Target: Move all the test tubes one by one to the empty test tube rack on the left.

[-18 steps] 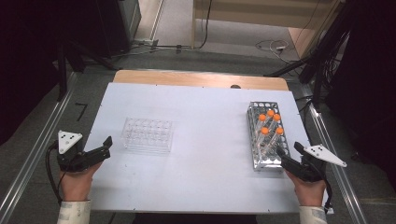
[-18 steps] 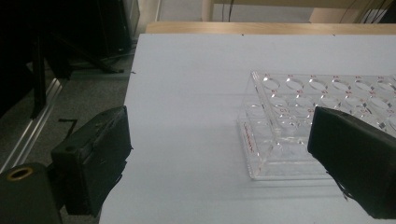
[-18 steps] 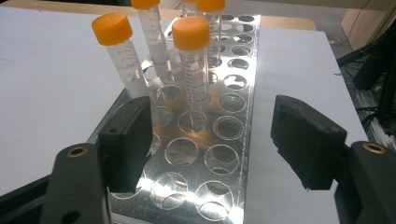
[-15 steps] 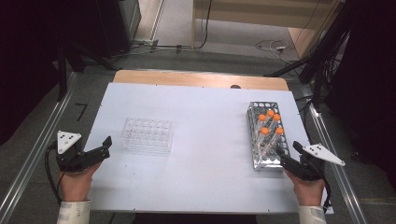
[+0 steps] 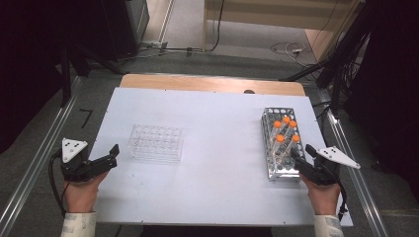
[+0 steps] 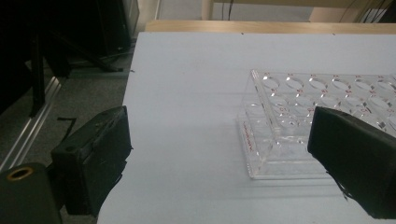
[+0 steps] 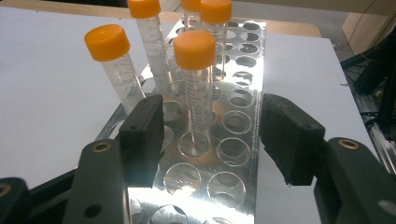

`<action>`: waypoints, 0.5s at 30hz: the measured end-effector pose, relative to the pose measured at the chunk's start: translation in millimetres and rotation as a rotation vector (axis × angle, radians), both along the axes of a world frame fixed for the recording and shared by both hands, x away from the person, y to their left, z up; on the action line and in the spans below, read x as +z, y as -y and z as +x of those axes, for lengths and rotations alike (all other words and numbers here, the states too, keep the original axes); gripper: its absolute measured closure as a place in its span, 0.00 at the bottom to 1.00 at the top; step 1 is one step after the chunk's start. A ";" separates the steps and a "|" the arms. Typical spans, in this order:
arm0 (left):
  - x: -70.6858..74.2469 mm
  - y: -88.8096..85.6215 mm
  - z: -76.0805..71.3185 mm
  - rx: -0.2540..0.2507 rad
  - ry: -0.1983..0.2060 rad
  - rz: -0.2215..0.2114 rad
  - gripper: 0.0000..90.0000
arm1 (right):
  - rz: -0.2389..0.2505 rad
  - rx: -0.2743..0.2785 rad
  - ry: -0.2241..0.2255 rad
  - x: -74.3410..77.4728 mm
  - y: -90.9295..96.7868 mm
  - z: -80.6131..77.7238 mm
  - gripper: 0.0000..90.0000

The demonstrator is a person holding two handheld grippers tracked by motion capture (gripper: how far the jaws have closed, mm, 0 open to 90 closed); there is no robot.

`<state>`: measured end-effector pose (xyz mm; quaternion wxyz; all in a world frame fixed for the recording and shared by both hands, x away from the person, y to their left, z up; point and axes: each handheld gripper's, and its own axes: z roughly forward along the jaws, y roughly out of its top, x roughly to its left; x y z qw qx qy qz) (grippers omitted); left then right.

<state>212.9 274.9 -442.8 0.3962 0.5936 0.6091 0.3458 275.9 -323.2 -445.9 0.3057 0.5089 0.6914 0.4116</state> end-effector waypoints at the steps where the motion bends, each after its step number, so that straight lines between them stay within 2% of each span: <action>1: -0.2 0.1 0.1 0.000 -0.001 0.001 0.07 | -0.003 0.004 0.002 0.0 -0.5 1.3 0.46; 15: -1.9 2.9 1.7 -0.002 -0.009 0.009 0.07 | -0.023 -0.011 0.000 -1.9 -9.8 14.1 0.62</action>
